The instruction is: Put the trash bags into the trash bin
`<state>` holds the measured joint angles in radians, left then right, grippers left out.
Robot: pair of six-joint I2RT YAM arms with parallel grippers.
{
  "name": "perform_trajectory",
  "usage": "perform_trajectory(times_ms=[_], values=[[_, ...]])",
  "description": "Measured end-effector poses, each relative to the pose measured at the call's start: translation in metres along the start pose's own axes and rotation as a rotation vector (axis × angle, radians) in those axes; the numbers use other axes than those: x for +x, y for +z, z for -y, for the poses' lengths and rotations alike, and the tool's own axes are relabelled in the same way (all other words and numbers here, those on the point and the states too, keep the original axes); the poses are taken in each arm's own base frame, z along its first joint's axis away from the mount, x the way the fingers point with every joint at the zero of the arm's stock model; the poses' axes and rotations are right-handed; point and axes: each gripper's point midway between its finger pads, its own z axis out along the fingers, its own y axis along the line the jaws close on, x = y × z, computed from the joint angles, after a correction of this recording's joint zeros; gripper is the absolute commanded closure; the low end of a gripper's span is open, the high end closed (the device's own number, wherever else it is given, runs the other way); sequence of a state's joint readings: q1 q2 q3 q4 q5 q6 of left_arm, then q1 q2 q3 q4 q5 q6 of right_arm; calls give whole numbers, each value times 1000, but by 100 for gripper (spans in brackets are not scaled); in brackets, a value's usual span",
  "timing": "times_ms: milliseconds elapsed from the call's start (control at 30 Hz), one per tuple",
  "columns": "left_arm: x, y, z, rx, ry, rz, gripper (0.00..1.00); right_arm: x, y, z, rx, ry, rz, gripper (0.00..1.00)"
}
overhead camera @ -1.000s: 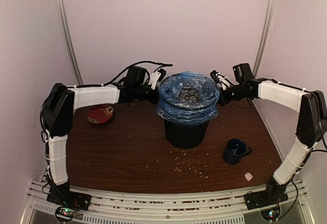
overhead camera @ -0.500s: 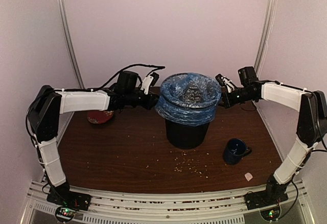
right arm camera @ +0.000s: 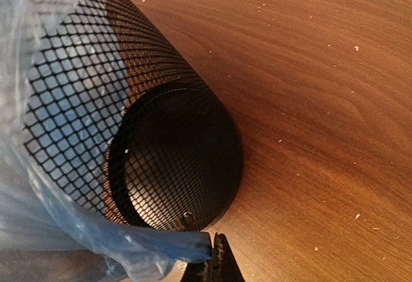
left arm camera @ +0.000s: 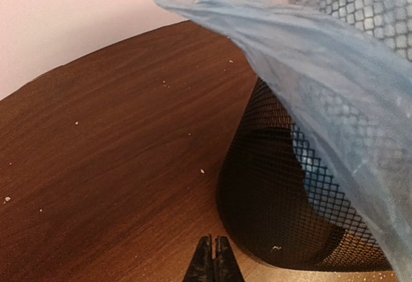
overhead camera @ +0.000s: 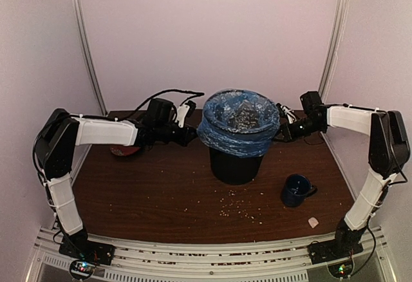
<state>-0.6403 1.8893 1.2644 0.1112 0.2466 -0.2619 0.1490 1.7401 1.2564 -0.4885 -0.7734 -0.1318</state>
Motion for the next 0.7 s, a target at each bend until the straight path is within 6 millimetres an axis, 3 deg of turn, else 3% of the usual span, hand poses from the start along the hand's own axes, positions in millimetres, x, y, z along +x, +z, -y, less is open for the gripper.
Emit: perform_trajectory(times_ms=[333, 467, 533, 700], values=[[24, -13, -8, -53, -9, -37, 100, 13, 0, -12, -70, 47, -46, 96], [23, -35, -11, -99, -6, -23, 81, 19, -9, -20, -74, 50, -61, 96], [14, -53, -11, -126, -8, 10, 72, 24, -23, -30, -62, 33, -44, 94], [-18, -95, -2, -141, -20, 130, 48, 26, -59, -51, -4, -37, 36, 71]])
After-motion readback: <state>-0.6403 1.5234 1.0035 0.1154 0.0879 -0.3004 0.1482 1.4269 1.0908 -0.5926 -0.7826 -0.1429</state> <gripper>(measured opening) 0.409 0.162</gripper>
